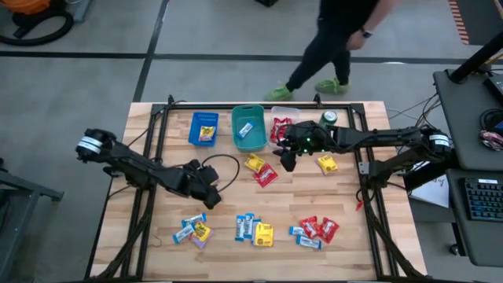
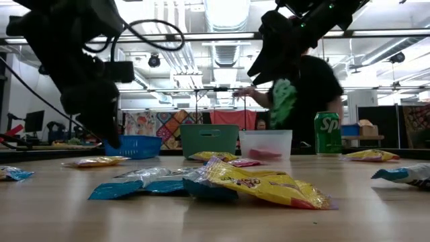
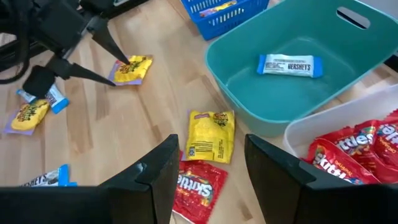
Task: Sort candy
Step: Put the yellow candy into the blue bin
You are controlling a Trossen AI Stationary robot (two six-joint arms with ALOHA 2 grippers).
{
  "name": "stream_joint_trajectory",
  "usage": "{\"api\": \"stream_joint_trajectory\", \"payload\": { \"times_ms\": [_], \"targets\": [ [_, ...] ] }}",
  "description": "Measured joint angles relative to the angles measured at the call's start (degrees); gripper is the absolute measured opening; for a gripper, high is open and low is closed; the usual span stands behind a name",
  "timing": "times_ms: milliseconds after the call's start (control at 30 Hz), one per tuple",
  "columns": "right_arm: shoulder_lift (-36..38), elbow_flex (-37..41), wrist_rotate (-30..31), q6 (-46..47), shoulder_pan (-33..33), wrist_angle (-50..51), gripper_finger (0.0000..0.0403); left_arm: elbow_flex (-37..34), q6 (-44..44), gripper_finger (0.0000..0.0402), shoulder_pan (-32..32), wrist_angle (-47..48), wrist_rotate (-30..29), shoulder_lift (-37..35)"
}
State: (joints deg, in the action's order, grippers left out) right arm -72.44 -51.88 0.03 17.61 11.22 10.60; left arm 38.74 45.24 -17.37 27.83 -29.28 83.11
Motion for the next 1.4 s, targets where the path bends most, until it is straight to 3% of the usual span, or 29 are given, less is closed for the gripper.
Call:
{"api": "stream_joint_trajectory", "payload": {
  "times_ms": [333,700,1067,1400],
  "targets": [
    [0.0,0.0,0.0,0.0,-0.3,0.0,0.0173,0.0,2.4,0.0149,0.0,0.6,1.6,4.6],
    [0.0,0.0,0.0,-0.3,-1.8,0.0,0.0173,0.0,2.5,0.0007,0.0,0.7,3.1,4.6],
    [0.0,0.0,0.0,-0.8,-6.2,2.4,0.016,0.0,-2.7,0.0,-0.6,0.7,3.0,-3.3],
    [0.1,1.7,0.2,-0.9,-10.5,1.9,0.0143,0.0,-17.0,0.0,-1.7,-6.2,2.8,-14.8]
  ]
}}
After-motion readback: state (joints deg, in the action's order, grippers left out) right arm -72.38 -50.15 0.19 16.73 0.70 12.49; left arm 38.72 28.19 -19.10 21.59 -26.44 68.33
